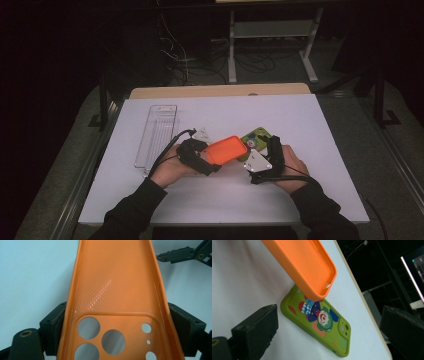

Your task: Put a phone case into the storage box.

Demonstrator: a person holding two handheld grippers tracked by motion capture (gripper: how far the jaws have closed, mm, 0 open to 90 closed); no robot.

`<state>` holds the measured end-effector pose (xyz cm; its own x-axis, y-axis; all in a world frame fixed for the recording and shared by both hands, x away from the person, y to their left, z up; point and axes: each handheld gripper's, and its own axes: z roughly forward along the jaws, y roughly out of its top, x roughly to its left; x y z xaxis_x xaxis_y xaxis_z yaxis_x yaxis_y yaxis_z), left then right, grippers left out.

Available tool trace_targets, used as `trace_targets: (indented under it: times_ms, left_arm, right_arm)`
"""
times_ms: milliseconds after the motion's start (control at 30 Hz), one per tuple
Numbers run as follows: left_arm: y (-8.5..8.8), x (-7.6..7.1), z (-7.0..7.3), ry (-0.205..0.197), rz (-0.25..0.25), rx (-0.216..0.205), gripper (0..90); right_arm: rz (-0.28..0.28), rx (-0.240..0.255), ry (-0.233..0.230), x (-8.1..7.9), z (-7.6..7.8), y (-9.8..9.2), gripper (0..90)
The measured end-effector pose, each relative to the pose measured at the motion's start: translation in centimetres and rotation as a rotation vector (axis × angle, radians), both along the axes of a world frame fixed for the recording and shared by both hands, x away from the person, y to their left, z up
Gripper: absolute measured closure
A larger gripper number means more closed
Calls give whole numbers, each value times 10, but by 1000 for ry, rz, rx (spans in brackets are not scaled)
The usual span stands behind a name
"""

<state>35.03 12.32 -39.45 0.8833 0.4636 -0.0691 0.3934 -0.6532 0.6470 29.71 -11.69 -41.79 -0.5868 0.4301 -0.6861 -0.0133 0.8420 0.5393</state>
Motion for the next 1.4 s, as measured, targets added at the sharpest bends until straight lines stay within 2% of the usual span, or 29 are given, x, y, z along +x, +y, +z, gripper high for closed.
trace_targets:
  times_ms: [33, 67, 300, 433, 533, 633, 700, 767, 900, 967, 1067, 1167, 1300, 1333, 1400]
  left_arm:
    - [0, 0, 0, -6, -4, 3, 156]
    - [0, 0, 0, -4, -3, 2, 156]
    - [-1, -1, -1, 5, 14, -21, 156]
    - [-1, 0, 0, 3, -2, -1, 157]
    - [-1, -1, -1, 14, 11, -9, 157]
    - [-1, -1, -1, 13, 7, -6, 157]
    - [-1, -1, -1, 14, 4, 0, 157]
    - [-1, -1, -1, 13, 3, 3, 157]
    - [-2, -2, -1, 15, 10, -8, 157]
    - [-2, -2, 0, 13, 11, -10, 157]
    - [-1, -1, 1, 10, 2, -3, 157]
    - [-1, -1, 2, 10, 3, -5, 157]
    - [1, 0, 3, 6, -7, 0, 157]
    - [1, 0, 4, 4, -7, 1, 157]
    - [1, 0, 4, 4, -6, -1, 157]
  right_arm:
    - [-10, 13, -10, -1, -1, 2, 13]
    - [-7, -1, -29, -2, -2, 2, 13]
    - [33, -53, -78, -3, -3, 4, 13]
    - [43, -97, -108, -5, -5, 6, 13]
    - [57, -118, -122, -6, -6, 7, 13]
    - [57, -148, -152, -7, -7, 9, 13]
    - [74, -192, -182, -7, -7, 9, 13]
    - [77, -203, -197, -9, -9, 10, 13]
    - [96, -230, -259, -11, -10, 13, 13]
    - [94, -232, -253, -13, -11, 14, 13]
    - [107, -246, -283, -14, -12, 17, 13]
    - [121, -254, -283, -15, -12, 20, 13]
    - [124, -257, -310, -17, -14, 25, 16]
    - [147, -283, -332, -15, -13, 26, 20]
    - [161, -312, -338, -14, -13, 28, 36]
